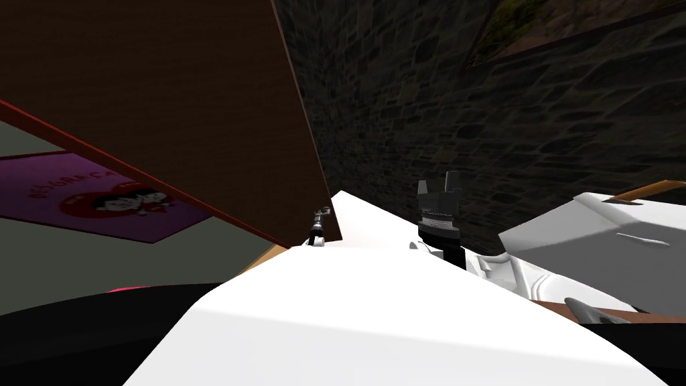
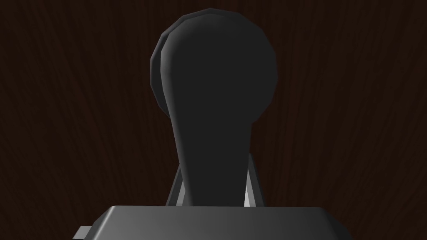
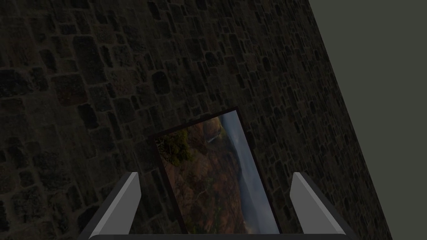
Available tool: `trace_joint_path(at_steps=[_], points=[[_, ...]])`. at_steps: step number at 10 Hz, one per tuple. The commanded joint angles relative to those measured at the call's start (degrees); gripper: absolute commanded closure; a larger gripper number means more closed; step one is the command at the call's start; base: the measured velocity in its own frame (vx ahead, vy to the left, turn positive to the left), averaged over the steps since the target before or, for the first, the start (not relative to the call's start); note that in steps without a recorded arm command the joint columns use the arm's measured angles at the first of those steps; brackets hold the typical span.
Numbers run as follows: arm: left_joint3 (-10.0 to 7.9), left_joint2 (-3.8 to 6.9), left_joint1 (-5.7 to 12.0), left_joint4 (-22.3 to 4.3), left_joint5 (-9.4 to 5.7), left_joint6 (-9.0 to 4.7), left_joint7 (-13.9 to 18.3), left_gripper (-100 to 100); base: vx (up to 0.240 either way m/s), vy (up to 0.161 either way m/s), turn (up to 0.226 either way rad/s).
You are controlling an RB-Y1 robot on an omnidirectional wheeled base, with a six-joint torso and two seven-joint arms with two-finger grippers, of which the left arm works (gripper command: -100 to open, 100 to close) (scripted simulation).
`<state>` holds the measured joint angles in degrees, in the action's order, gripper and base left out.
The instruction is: Push the door open
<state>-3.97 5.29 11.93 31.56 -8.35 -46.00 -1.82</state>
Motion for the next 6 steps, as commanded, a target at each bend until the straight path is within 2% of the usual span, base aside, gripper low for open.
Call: trace_joint_path(at_steps=[1,3,5,6], points=[[-0.55,0.53,1.25,-2.15,-0.17,-1.61,0.19,100,0.048,-0.022,0.017],[-3.10,0.54,1.08,-2.07,0.10,-1.57,-0.05,100,0.134,-0.069,0.046],[-5.04,0.50,0.95,-2.01,0.31,-1.54,-0.23,100,0.205,-0.112,0.082],[-5.04,0.50,0.95,-4.23,0.31,-1.54,-0.23,100,0.134,-0.058,0.038]])
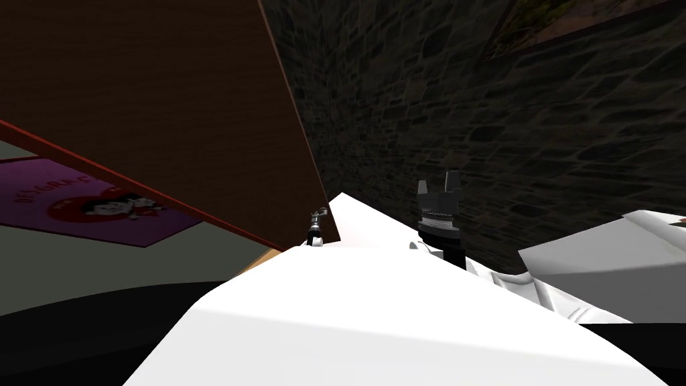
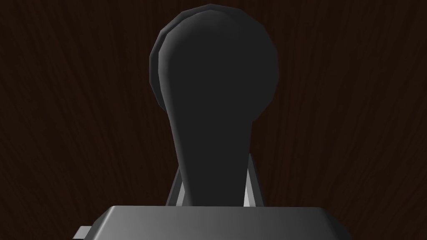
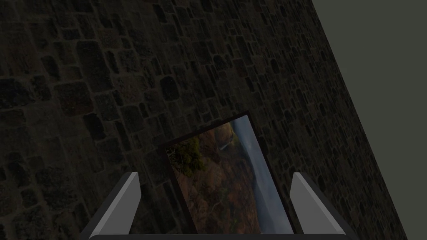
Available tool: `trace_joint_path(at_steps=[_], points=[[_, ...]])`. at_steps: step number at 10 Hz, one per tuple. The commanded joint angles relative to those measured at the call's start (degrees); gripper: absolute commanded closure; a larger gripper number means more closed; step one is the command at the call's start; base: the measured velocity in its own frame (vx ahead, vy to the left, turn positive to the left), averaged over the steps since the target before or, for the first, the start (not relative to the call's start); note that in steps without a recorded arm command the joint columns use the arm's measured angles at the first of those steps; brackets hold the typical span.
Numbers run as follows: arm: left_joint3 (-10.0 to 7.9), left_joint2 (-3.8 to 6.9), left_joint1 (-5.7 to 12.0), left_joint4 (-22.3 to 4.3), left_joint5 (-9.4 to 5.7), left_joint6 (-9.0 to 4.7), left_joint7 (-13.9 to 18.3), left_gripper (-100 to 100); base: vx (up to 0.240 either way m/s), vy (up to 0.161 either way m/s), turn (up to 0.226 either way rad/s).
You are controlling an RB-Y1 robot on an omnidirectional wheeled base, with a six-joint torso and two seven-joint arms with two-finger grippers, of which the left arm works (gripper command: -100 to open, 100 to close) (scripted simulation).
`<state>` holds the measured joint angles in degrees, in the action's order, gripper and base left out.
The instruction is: Push the door open
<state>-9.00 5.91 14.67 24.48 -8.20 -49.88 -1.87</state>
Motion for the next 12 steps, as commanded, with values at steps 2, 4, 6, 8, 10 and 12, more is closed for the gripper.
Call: trace_joint_path(at_steps=[2,4,6,8,10,12], points=[[0.00,-0.12,-1.79,5.07,0.17,2.34,-0.18,100,0.021,0.005,-0.014],[-2.21,-0.22,-1.93,5.14,0.40,2.37,-0.39,100,0.141,-0.085,0.054],[-2.98,-0.27,-1.98,5.16,0.49,2.39,-0.46,100,0.143,-0.076,0.054],[-4.93,-0.45,-2.11,5.22,0.70,2.42,-0.65,100,0.173,-0.051,0.049],[-6.21,-0.62,-2.19,5.26,0.83,2.44,-0.77,100,0.164,-0.083,0.055],[-7.21,0.40,-2.33,4.42,0.00,1.96,-0.95,100,0.102,-0.008,0.051]])
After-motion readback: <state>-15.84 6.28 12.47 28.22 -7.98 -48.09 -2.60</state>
